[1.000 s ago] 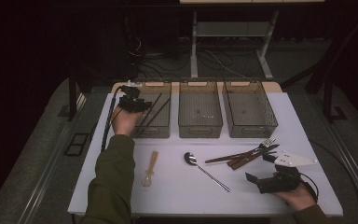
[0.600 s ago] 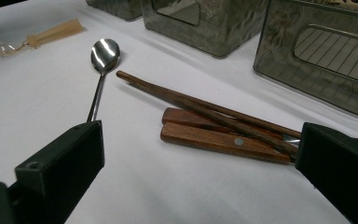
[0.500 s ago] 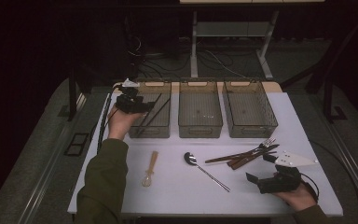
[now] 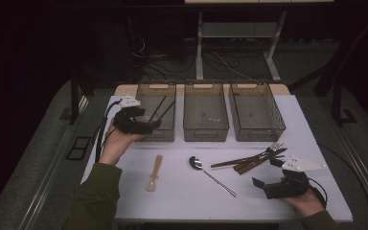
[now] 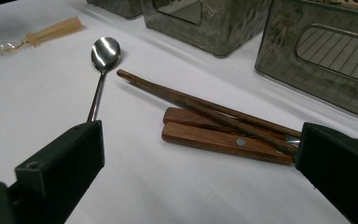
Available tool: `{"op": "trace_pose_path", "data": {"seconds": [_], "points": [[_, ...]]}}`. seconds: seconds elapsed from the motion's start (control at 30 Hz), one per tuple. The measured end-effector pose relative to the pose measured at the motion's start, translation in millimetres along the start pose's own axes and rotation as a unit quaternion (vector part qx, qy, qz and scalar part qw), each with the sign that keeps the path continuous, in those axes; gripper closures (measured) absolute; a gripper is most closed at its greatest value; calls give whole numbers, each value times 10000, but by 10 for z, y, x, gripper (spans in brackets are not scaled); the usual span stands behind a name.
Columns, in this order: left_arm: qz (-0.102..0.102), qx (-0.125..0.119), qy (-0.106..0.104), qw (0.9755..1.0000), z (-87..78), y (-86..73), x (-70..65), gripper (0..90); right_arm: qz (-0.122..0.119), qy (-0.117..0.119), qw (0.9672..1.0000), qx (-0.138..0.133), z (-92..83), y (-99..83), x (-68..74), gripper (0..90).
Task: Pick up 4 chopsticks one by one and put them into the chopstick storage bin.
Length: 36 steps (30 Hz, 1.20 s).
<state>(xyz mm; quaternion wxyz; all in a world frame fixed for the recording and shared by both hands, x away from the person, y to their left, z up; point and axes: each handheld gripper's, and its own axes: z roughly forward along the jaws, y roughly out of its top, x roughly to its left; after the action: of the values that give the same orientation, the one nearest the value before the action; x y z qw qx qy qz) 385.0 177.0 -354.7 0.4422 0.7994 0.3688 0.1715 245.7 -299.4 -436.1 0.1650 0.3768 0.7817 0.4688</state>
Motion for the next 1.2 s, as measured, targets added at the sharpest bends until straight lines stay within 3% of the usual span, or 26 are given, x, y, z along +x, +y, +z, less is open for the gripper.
{"op": "trace_pose_path", "data": {"seconds": [0.1, 0.3, 0.5, 0.8, 1.0, 1.2], "points": [[50, -50, -160, 9998, -52, -84, -108, 136, -6, -12, 10000, 5, 3, 2, 2, 5], [164, -97, -192, 9996, -146, -269, -320, 3, -13, -12, 10000, 0, 2, 1, 1, 5], [276, -60, -357, 9990, -192, -525, -496, 3, -10, -17, 10000, 7, 5, 1, 5, 5], [228, -342, -488, 9980, -302, -795, -663, 35, -11, -7, 10000, 8, 4, 1, 4, 5], [155, -203, -747, 9969, -291, -1007, -763, 0, 1, 4, 10000, 20, -1, 3, 5, 5], [143, -68, -775, 9969, -268, -1140, -836, 6, -52, 63, 9996, 269, -15, 23, 1, 6]]}}
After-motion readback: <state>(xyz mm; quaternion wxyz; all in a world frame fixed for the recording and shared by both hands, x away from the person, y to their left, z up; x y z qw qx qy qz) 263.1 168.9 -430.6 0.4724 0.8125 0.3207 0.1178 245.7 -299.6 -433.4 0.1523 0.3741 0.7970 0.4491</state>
